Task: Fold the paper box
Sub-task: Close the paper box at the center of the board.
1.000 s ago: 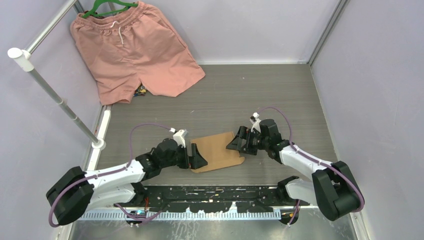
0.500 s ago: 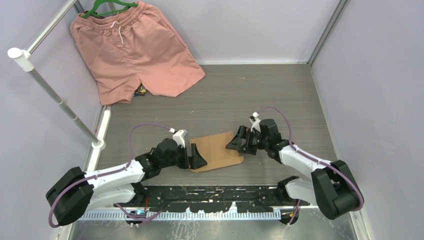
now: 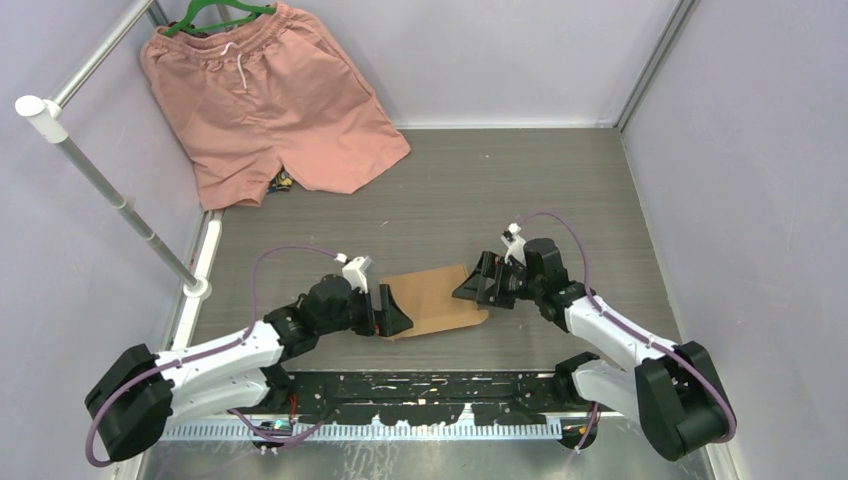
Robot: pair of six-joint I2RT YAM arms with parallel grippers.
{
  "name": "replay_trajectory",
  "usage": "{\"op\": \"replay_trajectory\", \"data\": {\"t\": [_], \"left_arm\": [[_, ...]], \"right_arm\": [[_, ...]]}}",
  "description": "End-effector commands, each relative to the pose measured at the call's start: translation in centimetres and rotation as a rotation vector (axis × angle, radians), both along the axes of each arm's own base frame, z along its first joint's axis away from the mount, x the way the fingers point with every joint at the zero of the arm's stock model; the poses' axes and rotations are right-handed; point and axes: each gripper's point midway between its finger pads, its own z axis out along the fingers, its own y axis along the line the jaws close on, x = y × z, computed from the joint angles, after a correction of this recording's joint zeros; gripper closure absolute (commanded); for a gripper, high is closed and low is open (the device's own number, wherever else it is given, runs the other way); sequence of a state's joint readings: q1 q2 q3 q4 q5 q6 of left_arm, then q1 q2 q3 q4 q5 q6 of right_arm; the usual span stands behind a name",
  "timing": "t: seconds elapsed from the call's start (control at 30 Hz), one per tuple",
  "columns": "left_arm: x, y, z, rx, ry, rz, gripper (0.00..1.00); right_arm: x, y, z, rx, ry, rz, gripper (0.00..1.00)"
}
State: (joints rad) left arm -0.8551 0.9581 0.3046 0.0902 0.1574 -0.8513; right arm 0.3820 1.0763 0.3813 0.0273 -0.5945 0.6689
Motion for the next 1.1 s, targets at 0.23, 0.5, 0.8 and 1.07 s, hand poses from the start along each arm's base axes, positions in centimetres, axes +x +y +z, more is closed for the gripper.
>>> {"op": "replay_trajectory", "data": {"t": [0.23, 0.5, 0.8, 1.07], "left_arm": [[1.3, -1.2, 5.4, -0.090, -0.116, -0.010, 0.08], [1.3, -1.2, 6.1, -0.096, -0.124, -0.013, 0.08], [1.3, -1.2, 7.1, -0.100, -0.138, -0.019, 0.08], [1.4, -1.3, 7.9, -0.110, -0.152, -0.022, 0.07]], "right_arm": [[-0.2, 0.8, 3.6, 0.075, -0.066, 0.039, 0.10], [-0.6, 0.8, 4.5, 0.079, -0.052, 0.044, 0.09], [-0.6, 1.0, 6.0, 0.100, -0.065, 0.048, 0.09], [-0.6, 1.0, 6.7, 0.107, -0.070, 0.049, 0.09]]}}
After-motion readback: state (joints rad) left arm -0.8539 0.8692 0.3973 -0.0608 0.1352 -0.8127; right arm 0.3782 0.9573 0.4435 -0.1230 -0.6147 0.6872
